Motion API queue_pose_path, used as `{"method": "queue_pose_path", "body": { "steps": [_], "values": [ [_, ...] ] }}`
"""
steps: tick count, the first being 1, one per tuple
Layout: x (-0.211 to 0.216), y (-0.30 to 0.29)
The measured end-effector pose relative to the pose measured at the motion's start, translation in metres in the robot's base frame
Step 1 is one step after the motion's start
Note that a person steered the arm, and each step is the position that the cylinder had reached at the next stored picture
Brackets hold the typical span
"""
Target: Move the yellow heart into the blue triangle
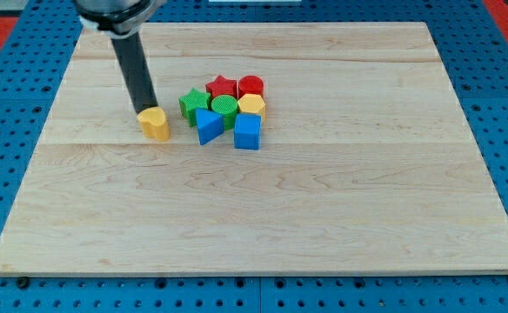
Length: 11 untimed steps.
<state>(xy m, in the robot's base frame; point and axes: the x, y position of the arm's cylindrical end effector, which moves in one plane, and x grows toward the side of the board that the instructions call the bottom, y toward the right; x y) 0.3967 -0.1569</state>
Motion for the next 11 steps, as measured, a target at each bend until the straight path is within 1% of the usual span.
{"method": "queue_pose_path", "body": {
  "steps": [2, 4, 5, 7, 9, 11],
  "values": [
    [0.033, -0.010],
    [0.076, -0.017],
    [0.078, -0.016],
    [0.054, -0.005],
    [0.056, 0.002],
    [0.056, 0.034]
  ]
}}
